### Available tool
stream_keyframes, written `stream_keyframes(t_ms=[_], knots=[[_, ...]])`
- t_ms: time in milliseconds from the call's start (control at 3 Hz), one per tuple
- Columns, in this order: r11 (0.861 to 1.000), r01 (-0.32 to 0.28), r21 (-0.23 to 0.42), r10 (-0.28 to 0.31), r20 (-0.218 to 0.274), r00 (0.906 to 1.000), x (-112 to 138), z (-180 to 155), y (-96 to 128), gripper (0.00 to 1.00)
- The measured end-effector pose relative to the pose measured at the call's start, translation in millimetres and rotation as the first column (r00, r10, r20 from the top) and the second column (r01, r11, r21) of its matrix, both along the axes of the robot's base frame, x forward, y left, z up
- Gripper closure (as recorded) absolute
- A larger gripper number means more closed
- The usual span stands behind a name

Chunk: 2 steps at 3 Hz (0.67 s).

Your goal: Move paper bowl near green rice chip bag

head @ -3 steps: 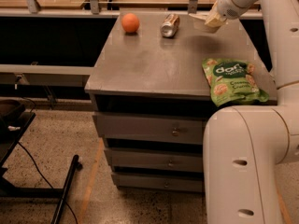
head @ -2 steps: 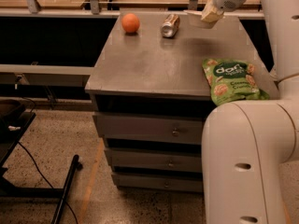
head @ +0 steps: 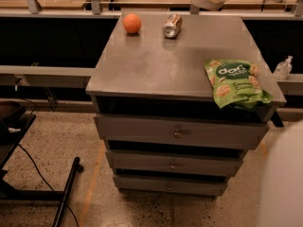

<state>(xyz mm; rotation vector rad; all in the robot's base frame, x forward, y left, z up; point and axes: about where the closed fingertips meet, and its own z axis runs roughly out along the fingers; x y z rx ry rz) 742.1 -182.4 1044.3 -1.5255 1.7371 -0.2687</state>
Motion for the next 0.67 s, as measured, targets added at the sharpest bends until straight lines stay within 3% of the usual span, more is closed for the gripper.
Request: stream_keyframes(t_ms=[333, 667], knots=[[0.999, -0.044, 0.022, 0.043, 0.049, 0.9979, -24.2, 27.9, 25.9, 1.00], [0.999, -0.045, 0.021, 0.044, 0.046, 0.9980, -24.3, 26.9, 26.3, 1.00]])
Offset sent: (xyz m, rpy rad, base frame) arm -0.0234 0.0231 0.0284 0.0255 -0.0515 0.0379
